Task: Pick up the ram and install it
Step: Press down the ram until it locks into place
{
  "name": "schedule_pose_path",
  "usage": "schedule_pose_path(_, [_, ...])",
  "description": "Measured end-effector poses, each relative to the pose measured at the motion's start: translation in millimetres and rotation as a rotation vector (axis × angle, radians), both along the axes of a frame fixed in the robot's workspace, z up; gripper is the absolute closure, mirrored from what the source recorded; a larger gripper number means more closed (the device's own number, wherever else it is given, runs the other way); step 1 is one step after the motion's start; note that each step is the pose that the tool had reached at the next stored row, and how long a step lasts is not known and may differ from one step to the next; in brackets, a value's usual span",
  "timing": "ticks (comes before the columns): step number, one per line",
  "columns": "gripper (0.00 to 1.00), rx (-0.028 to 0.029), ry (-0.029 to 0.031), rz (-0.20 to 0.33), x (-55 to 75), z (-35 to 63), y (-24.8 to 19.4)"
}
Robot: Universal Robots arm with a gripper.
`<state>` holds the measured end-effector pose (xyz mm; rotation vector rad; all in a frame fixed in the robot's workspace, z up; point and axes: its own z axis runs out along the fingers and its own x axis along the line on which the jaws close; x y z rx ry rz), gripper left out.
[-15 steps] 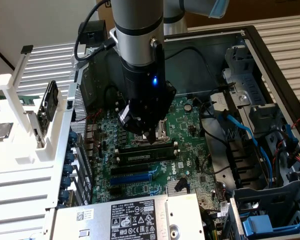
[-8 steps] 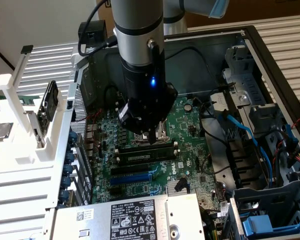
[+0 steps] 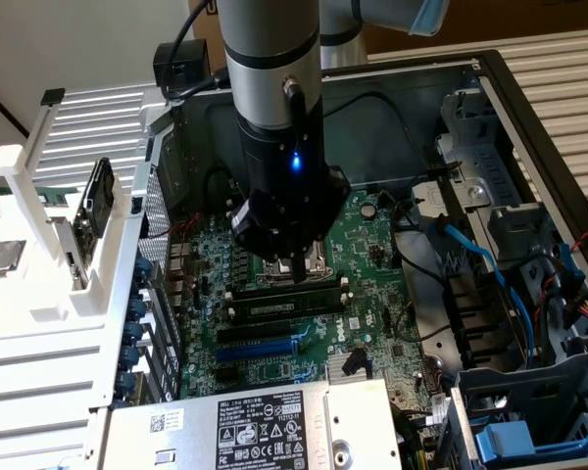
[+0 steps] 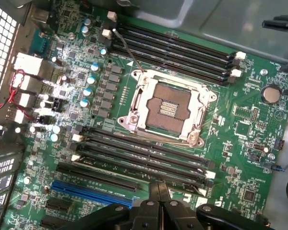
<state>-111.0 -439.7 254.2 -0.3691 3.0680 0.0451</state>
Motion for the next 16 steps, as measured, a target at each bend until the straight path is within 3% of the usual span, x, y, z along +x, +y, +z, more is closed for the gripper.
schedule_pose_path(8, [0.9, 0.0001, 0.0, -0.111, 0.0, 0.0, 0.0])
schedule_pose_path(16, [0.9, 0.0, 0.0, -0.127, 0.0, 0.0, 0.0])
